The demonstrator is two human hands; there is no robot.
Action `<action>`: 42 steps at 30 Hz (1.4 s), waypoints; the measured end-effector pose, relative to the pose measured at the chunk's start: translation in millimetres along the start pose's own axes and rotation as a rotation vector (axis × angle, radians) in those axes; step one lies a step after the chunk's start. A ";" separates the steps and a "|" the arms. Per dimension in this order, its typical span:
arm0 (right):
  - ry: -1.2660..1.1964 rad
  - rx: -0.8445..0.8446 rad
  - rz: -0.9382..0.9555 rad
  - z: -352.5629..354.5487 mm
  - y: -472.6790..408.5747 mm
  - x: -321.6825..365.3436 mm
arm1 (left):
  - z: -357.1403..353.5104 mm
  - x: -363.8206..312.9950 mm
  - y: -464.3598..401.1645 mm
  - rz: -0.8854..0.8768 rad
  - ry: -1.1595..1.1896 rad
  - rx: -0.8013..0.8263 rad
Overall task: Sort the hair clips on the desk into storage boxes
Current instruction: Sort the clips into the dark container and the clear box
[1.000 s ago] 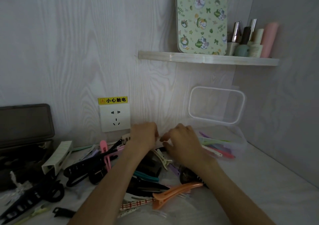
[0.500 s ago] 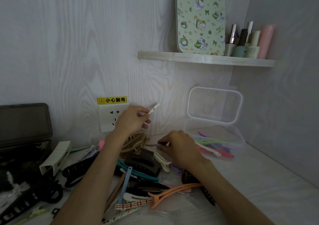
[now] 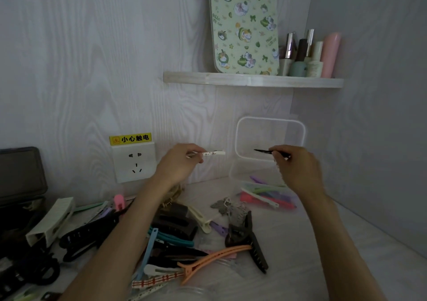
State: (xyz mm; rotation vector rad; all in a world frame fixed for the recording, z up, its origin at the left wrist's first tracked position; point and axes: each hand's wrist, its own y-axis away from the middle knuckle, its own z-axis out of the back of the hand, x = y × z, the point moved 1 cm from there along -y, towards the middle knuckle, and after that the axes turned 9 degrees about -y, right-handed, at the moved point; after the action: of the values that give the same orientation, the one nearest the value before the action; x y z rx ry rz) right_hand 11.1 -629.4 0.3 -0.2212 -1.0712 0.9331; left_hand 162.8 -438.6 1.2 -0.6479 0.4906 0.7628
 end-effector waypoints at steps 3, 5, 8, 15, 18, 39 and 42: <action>0.145 0.206 -0.071 -5.4 1.3 -12.9 | -21.9 -22.2 2.8 -0.102 -0.042 0.000; 0.109 0.255 -0.128 -8.3 1.8 -15.0 | -38.0 -37.5 5.7 -0.181 -0.040 0.023; 0.050 0.174 -0.183 -6.3 -0.5 -19.8 | -61.2 -50.1 8.1 -0.221 0.009 0.041; -0.188 0.278 -0.167 8.9 3.0 -1.1 | -42.0 -29.5 10.3 -0.216 -0.098 0.153; -0.217 0.635 -0.108 10.2 19.1 22.5 | -1.2 -20.3 22.9 -0.182 -0.119 0.357; 0.312 0.645 0.336 -46.3 58.8 47.6 | -9.8 8.4 40.4 -0.115 -0.685 0.506; 0.207 0.576 0.215 -33.3 59.4 57.9 | -10.8 8.7 39.1 -0.163 -0.716 0.458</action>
State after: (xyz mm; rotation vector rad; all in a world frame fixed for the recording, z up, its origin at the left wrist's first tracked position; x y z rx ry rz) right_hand 15.2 -541.0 -12.6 0.0472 -0.5622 1.3409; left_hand 136.8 -420.5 -25.6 0.0337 -0.0554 0.6443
